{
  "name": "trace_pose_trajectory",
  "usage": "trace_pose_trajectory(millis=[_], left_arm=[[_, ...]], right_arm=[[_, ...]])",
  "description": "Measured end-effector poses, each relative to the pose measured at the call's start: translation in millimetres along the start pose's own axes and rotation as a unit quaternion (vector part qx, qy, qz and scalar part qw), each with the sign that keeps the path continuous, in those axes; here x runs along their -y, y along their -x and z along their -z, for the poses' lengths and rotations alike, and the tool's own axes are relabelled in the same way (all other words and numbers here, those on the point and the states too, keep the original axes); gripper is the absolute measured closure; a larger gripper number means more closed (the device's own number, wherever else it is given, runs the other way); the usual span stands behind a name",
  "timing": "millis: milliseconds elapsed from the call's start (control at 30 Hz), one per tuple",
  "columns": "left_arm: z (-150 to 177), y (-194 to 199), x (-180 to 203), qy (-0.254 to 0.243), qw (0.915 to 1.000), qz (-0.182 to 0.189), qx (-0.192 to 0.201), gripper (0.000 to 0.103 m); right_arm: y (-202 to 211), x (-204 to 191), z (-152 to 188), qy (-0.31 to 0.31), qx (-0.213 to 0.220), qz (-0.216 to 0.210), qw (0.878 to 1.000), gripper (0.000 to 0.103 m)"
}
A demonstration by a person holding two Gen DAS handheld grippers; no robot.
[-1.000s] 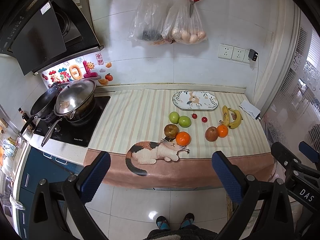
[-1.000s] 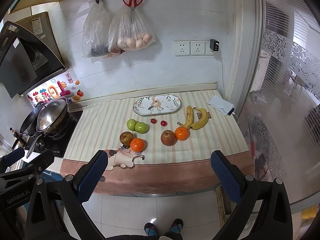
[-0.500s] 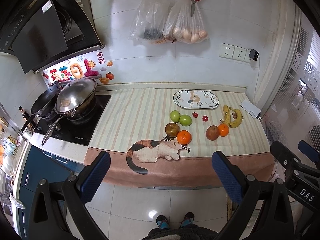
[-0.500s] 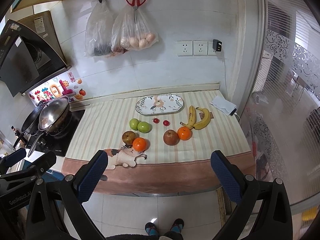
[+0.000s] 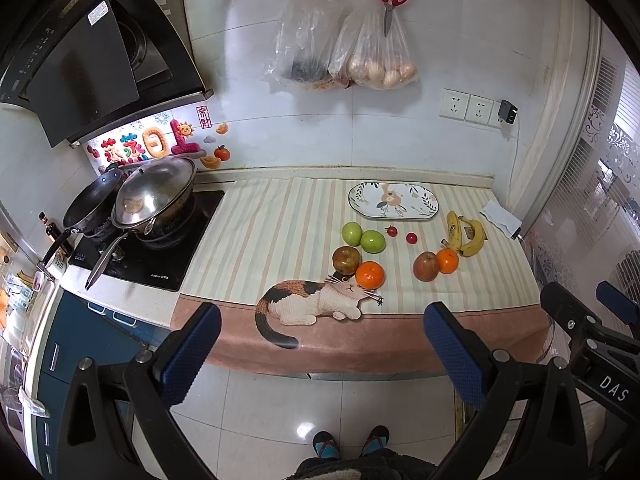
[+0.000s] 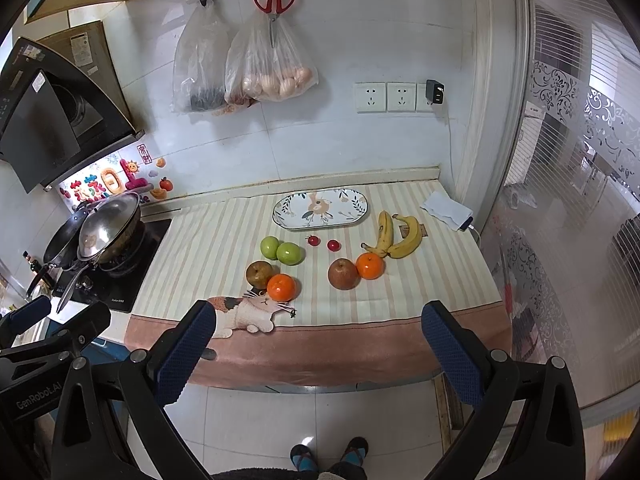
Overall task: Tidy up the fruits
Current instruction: 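Move both tools toward the bananas and open the grippers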
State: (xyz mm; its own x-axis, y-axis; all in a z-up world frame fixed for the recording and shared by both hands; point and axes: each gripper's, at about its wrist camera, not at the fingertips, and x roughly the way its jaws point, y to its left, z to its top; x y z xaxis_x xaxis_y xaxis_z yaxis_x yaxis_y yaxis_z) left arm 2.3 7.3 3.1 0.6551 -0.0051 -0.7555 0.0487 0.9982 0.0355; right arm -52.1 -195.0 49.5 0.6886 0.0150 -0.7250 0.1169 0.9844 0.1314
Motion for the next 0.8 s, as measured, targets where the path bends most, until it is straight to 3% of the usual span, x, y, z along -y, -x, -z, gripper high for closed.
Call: trace_pose_trajectory(millis=[433,667,800], left_arm=[[-2.0,-15.6,-7.9,0.006,1.0,0.001,-0.004,0.0],[-25.9,-78.0,-12.4,0.0,0.9994,0.01,-0.032,0.0],[-45.2,-125.4,9.0,-0.019,0.9974,0.024,-0.065,0.0]], right_arm=[[-14.9,5.2,4.0,-0.035,-0.009,-0.004,0.999,0.0],[-73.0,21.9,1.0,-0.088,-0.052,0.0,0.995,0.0],[-113.6,44.6,-7.8,-0.111,-0.076,0.014,0.991,0.0]])
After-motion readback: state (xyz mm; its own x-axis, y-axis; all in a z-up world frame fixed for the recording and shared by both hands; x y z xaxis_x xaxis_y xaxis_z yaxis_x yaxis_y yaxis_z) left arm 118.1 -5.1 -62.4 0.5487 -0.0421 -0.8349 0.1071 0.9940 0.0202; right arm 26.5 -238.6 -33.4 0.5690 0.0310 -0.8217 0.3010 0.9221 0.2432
